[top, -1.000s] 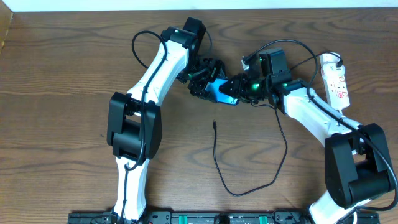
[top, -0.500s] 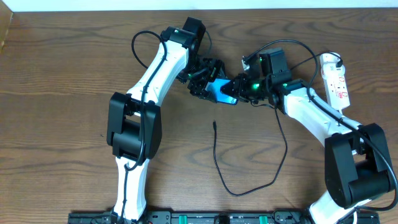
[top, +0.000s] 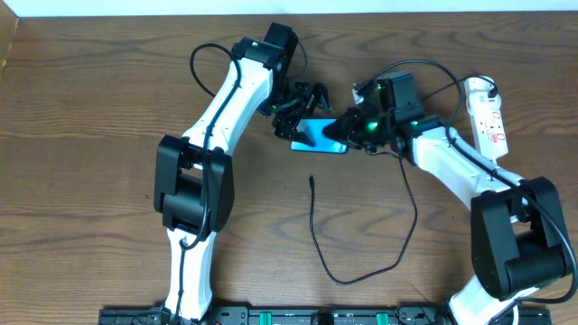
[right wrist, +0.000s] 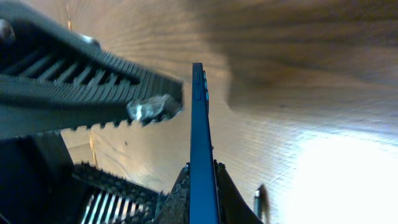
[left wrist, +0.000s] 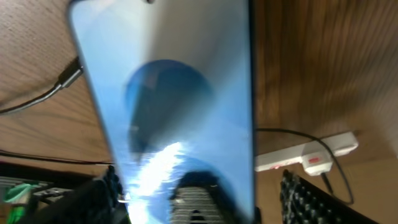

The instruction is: Plug charger to phone and switch on socket

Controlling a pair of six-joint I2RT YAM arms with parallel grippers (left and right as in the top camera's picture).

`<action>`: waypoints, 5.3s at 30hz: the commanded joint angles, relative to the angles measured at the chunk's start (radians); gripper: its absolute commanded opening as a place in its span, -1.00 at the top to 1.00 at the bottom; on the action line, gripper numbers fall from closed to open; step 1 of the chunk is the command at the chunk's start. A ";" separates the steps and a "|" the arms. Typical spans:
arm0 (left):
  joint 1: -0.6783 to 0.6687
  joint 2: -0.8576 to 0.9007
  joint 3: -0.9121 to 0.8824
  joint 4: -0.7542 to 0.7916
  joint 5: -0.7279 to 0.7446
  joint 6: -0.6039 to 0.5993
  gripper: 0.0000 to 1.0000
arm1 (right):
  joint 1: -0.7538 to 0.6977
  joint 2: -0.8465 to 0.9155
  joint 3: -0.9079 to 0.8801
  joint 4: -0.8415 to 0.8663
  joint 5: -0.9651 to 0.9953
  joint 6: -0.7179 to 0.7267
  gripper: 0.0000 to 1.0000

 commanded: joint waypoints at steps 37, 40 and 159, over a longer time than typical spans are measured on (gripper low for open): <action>-0.037 -0.033 0.013 0.749 0.023 -0.145 -0.88 | -0.259 -0.001 0.020 0.483 -0.240 1.189 0.98; -0.042 -0.033 0.013 0.748 0.004 -0.145 -0.89 | -0.248 -0.001 0.020 0.496 -0.240 1.194 0.98; 0.008 -0.033 0.012 0.692 -0.095 -0.030 0.85 | -0.246 -0.001 0.020 0.547 -0.154 0.934 -0.99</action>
